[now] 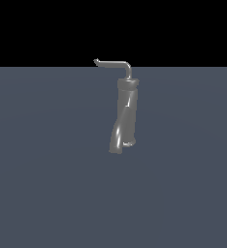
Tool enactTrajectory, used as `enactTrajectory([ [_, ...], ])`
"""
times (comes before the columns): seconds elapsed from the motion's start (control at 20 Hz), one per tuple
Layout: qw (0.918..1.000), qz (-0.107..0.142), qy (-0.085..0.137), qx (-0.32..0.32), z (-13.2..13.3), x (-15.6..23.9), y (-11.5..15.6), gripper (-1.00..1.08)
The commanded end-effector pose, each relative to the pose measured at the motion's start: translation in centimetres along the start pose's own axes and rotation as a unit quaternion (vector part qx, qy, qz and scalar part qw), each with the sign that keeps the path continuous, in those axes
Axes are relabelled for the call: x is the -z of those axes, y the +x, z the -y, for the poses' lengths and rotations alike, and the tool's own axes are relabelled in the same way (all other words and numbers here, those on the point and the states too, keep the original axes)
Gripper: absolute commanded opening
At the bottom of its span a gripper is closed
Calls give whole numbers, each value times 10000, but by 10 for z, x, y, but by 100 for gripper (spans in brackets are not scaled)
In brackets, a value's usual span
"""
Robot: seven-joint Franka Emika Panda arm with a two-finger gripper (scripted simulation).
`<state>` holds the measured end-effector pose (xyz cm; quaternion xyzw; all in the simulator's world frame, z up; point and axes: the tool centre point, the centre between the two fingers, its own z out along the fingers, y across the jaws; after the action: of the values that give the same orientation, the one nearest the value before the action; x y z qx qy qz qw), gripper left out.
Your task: Turn on the faucet by rotating a designated handle.
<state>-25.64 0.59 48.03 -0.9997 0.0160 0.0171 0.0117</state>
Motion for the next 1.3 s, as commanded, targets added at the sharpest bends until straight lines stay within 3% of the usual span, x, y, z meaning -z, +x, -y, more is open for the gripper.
enactTrajectory([
  [0.0,10000,0,0,0,0,0,0,-100],
  [0.65,9998,-18,90,149,17,-2,8,-100],
  [1.25,9987,-14,150,-484,19,-2,34,-100],
])
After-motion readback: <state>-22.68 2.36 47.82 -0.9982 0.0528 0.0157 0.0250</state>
